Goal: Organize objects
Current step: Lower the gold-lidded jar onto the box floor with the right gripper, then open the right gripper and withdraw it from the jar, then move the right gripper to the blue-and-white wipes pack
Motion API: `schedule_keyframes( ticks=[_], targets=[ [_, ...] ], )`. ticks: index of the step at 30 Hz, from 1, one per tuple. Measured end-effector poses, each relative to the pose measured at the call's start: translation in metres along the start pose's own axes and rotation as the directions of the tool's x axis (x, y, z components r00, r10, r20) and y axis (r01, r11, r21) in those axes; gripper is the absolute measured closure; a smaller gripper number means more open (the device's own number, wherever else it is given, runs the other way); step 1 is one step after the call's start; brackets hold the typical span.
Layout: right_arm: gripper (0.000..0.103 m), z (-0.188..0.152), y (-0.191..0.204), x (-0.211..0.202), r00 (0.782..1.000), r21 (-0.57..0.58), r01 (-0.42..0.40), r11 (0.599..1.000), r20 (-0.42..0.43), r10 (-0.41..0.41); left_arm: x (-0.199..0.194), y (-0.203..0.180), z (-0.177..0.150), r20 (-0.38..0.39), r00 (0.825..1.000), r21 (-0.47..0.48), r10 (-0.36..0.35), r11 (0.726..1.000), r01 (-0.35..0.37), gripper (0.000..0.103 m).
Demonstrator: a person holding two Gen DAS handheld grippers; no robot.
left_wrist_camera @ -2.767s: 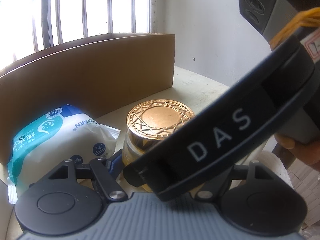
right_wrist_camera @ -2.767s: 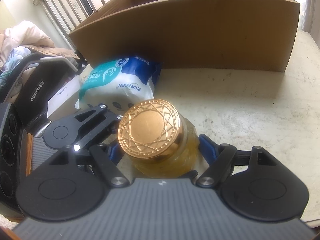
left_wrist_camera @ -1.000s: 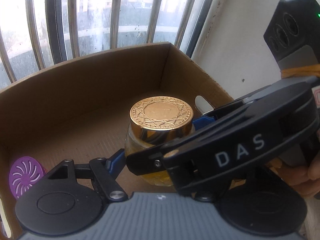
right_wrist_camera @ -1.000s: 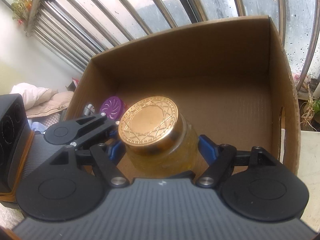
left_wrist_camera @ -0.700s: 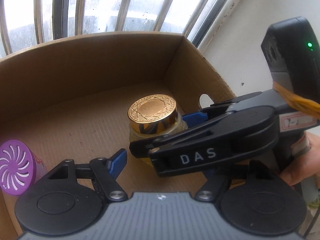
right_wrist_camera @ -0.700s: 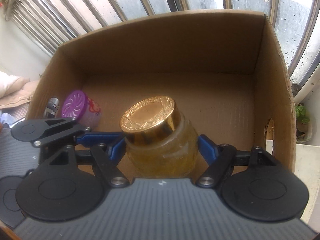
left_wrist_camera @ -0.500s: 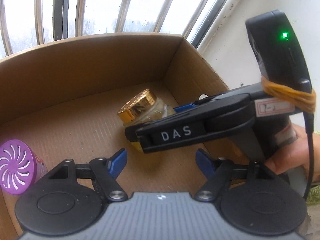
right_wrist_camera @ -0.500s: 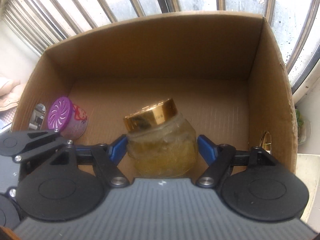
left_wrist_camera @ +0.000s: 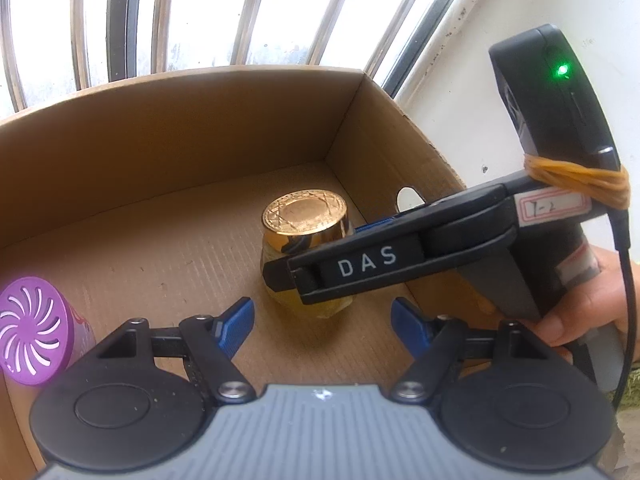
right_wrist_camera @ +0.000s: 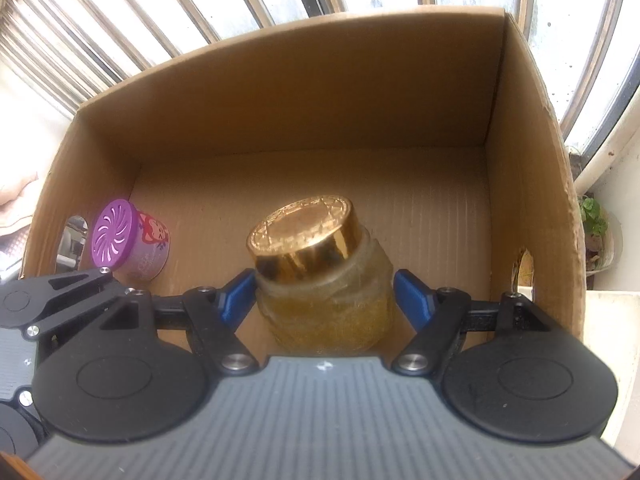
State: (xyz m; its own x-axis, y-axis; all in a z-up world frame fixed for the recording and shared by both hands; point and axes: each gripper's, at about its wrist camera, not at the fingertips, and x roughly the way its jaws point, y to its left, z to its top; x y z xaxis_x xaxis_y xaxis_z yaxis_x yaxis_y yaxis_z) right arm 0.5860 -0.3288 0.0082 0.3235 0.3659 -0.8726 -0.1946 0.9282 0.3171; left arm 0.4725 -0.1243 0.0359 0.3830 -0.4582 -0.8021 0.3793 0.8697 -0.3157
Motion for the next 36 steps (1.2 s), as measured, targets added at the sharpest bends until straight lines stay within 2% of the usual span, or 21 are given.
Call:
schedule_keyframes(
  ticks=[5,10,13,18,20,22,26,29,33,36],
  targets=[
    [0.025,-0.007,0.001,-0.004,1.0,0.01,-0.012,1.0,-0.026,0.012,-0.006,0.001,-0.007,-0.001,1.0,0.008,0.007,1.0,-0.007,0.026],
    [0.022,-0.012,0.006,-0.019,1.0,0.004,-0.002,1.0,0.006,0.002,-0.014,-0.012,-0.012,0.02,1.0,0.014,0.013,1.0,-0.013,0.025],
    [0.02,-0.018,0.016,-0.035,0.999,0.003,-0.01,1.0,0.046,0.01,-0.025,-0.011,-0.018,0.053,0.998,0.027,0.017,0.999,-0.018,0.022],
    [0.011,-0.036,0.024,-0.081,0.985,0.005,-0.045,0.999,0.168,0.043,-0.068,-0.036,-0.035,0.12,0.992,0.059,0.031,0.998,-0.039,0.019],
    [0.008,-0.05,0.027,-0.106,0.969,0.01,-0.082,0.997,0.234,0.077,-0.088,-0.042,-0.047,0.149,0.988,0.07,0.039,0.996,-0.05,0.018],
    [0.002,-0.066,0.029,-0.129,0.951,0.01,-0.129,0.992,0.286,0.12,-0.11,-0.049,-0.057,0.189,0.981,0.084,0.051,0.994,-0.068,0.012],
    [0.001,-0.118,0.035,-0.172,0.886,-0.017,-0.208,0.978,0.419,0.196,-0.147,-0.055,-0.094,0.261,0.963,0.104,0.06,0.991,-0.09,0.009],
    [0.001,-0.161,0.034,-0.191,0.847,-0.021,-0.239,0.971,0.485,0.219,-0.174,-0.054,-0.129,0.312,0.948,0.102,0.063,0.99,-0.099,0.005],
    [0.001,-0.214,0.041,-0.188,0.822,-0.01,-0.228,0.974,0.534,0.198,-0.198,-0.05,-0.177,0.381,0.92,0.089,0.089,0.987,-0.132,0.001],
    [0.001,-0.246,0.046,-0.178,0.815,0.007,-0.216,0.976,0.553,0.176,-0.198,-0.045,-0.208,0.395,0.91,0.059,0.128,0.985,-0.163,0.001]
  ],
)
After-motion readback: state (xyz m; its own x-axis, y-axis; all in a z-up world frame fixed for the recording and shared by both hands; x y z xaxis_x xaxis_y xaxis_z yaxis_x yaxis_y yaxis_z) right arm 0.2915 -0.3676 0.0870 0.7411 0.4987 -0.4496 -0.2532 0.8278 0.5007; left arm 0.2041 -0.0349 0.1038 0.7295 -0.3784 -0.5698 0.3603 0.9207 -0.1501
